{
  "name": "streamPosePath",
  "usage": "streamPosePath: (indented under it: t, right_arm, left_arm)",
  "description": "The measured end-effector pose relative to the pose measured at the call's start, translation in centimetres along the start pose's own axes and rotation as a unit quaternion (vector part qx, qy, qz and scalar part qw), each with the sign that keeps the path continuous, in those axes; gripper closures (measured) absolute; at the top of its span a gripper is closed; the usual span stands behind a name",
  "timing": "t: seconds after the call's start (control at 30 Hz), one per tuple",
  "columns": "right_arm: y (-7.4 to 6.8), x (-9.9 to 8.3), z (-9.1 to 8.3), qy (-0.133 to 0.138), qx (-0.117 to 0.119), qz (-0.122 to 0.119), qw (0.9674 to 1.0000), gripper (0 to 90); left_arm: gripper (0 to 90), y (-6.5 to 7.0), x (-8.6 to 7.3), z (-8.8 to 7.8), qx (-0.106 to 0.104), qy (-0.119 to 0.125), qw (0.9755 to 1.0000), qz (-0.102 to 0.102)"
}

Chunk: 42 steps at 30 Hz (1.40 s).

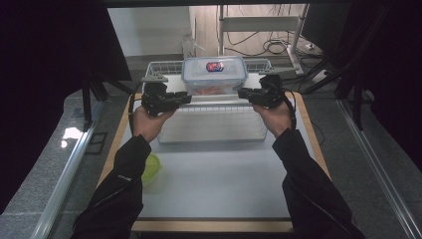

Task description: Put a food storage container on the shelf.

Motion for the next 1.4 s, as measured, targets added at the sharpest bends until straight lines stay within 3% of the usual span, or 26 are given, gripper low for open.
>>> streamPosePath:
  t: [0.1,0.5,1.03,1.4]
  right_arm:
    - [-0.4,-0.3,-0.3,-0.003,0.001,-0.009,1.0,72.0]
    - [-2.0,-2.1,-1.4,-0.009,0.005,-0.042,0.9991,50.4]
    - [-3.5,-5.7,-2.3,-0.019,0.021,-0.059,0.9979,24.0]
    - [-4.5,-8.4,-3.4,-0.019,0.03,-0.056,0.9978,7.6]
  left_arm:
    - [62.3,0.7,-0.7,-0.6,0.003,-0.004,0.9998,0.018]
    - [39.1,2.2,-3.3,-2.7,0.008,0.003,0.9988,0.048]
    - [20.5,4.5,-6.8,-4.5,-0.002,-0.016,0.9987,0.048]
    - [6.0,6.0,-9.9,-5.4,0.007,-0.03,0.9978,0.059]
Point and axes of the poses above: each handheld gripper's, and its own axes: z roughly forward along the jaws, x roughly out of its top, y roughly to its right, the point moved 2 cm from there along z, roughly forward along the jaws, and after that the axes turned 4 degrees about y, right-handed, at the moved point
